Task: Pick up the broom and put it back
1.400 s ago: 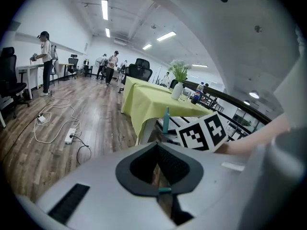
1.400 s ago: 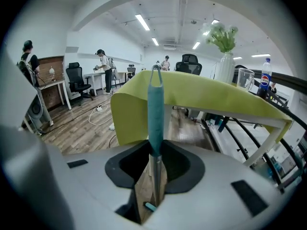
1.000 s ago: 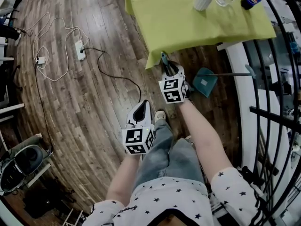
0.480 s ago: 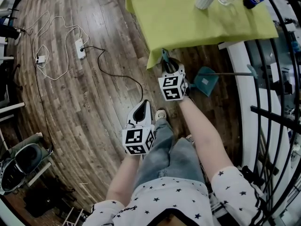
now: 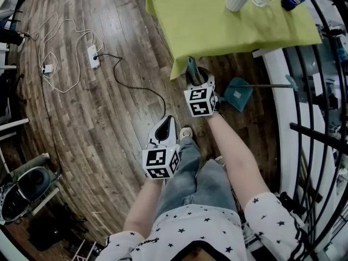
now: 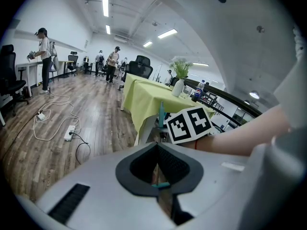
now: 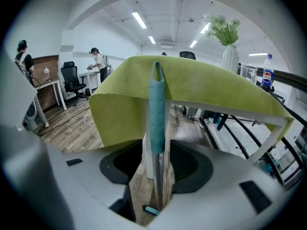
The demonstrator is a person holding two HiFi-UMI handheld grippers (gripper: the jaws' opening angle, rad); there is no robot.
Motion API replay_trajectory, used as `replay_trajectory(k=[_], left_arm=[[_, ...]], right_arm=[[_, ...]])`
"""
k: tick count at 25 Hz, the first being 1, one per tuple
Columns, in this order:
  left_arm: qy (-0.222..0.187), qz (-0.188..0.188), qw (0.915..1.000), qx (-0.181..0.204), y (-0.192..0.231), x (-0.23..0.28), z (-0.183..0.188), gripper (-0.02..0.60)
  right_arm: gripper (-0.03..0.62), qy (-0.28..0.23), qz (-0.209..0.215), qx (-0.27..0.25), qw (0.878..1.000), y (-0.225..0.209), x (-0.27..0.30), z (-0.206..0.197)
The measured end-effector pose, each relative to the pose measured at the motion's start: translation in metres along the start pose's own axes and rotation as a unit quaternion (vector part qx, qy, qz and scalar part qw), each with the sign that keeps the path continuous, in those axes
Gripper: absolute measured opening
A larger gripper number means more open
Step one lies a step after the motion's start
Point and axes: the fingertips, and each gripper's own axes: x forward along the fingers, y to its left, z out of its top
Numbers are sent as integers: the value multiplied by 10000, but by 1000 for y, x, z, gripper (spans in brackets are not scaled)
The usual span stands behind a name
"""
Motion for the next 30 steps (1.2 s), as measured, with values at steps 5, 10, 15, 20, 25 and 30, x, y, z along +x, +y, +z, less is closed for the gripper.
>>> replay_trajectory(k=[5,10,15,20,25,30], left_arm=[[-25,-7,10000,-10,-1,-1,1,11],[-100,-22,9999,9,-6,-4,7,11],[-227,27,9997,28,-13,-13,13,11],[-358,60,9993,39,-24,-29,14,11],[-501,63,9987,68,-48,-47,4,11],[-600,55,9981,134,-74,-73,-6,11]], right_arm=[[183,-14,-21,40,10000,-1,-4,1],[184,-139,-14,72,9999,1,-22,5],[179,-354,-2,192,9992,2,-54,11],[152,-614,25,425,9972,5,-95,15],[93,-851,24,460,9953,3,-149,6],[20,-1013,19,547,9933,5,-206,-6]])
